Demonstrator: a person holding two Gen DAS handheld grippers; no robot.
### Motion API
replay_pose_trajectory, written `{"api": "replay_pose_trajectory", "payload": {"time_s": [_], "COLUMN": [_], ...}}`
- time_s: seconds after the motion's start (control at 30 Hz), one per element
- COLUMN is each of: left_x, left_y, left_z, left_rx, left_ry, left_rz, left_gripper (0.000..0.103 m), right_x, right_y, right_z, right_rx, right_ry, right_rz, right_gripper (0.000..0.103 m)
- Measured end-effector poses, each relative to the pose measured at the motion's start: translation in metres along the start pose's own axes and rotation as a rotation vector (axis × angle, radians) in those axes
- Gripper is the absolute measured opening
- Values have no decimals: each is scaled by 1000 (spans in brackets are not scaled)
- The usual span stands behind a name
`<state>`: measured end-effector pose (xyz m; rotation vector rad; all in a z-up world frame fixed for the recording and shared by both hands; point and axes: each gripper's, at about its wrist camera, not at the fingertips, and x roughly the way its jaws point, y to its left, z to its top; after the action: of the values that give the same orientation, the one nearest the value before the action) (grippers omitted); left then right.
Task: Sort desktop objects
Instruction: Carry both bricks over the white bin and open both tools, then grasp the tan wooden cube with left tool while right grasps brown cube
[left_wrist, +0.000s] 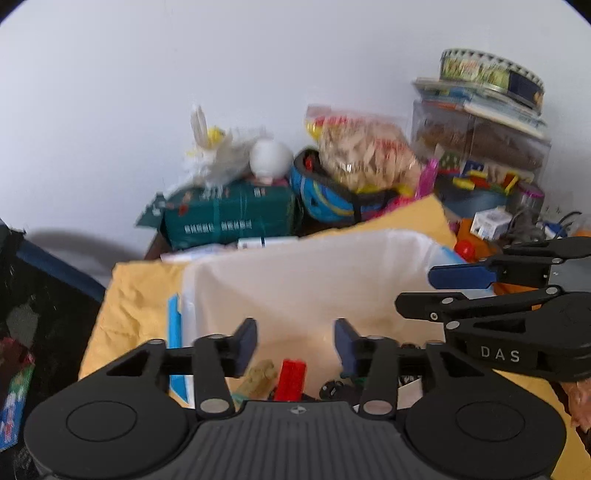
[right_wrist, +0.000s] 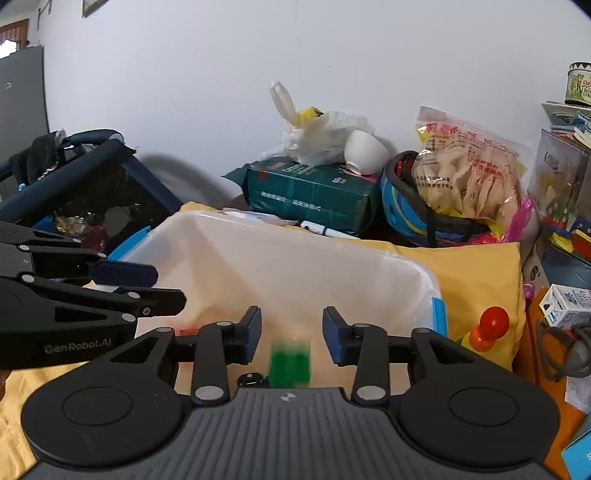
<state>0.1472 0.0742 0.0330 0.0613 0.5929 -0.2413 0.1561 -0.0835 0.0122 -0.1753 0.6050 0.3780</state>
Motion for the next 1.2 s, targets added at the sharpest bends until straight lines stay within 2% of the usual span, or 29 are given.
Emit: {"api": "replay_pose_trajectory", "payload": {"time_s": [0.1,0.23,0.3,0.37,0.5,0.6,0.67,0.73,0.87,1.0,1.03,1.07,1.1,1.2], "left_x": [-23,-57,-65,-68,-66,-66,-66,-66,-67,-68,-69,-69,-69,-68], "left_y": [-2,-11,-15,-20,-29,-36,-44,-51,-54,-60,-60,-62,-63,-66], "left_z": [-1,-24,-44,-70,-117,-144,-156,-165,-169,-169,-170,-170,-170,-170], "left_rx": [-4,5,14,11,-34,-86,-82,-52,-54,-47,-47,-46,-44,-41], "left_ry": [-37,-63,-34,25,148,217,254,279,291,290,291,290,290,287], "left_rz": [-18,-32,-29,-32,-75,-120,-138,-133,-141,-131,-131,-129,-128,-130], "left_gripper": [55,65,68,68,68,67,67,67,67,67,67,67,67,67], "right_x": [-19,-43,-55,-63,-65,-59,-60,-62,-61,-47,-46,-46,-45,-51], "right_y": [1,-6,-9,-8,-5,-3,0,4,28,45,46,47,46,35], "right_z": [-1,-5,-14,-31,-79,-117,-136,-148,-154,-164,-168,-170,-170,-167], "right_rx": [-18,18,21,-11,-92,-93,-89,-85,-232,-332,-342,-349,-353,-284], "right_ry": [-40,-79,-80,-58,73,198,250,267,240,283,279,271,263,267], "right_rz": [-18,31,57,73,98,137,144,162,160,156,152,146,136,149], "right_gripper": [47,53,61,61,56,45,44,44,43,41,39,29,25,24]}}
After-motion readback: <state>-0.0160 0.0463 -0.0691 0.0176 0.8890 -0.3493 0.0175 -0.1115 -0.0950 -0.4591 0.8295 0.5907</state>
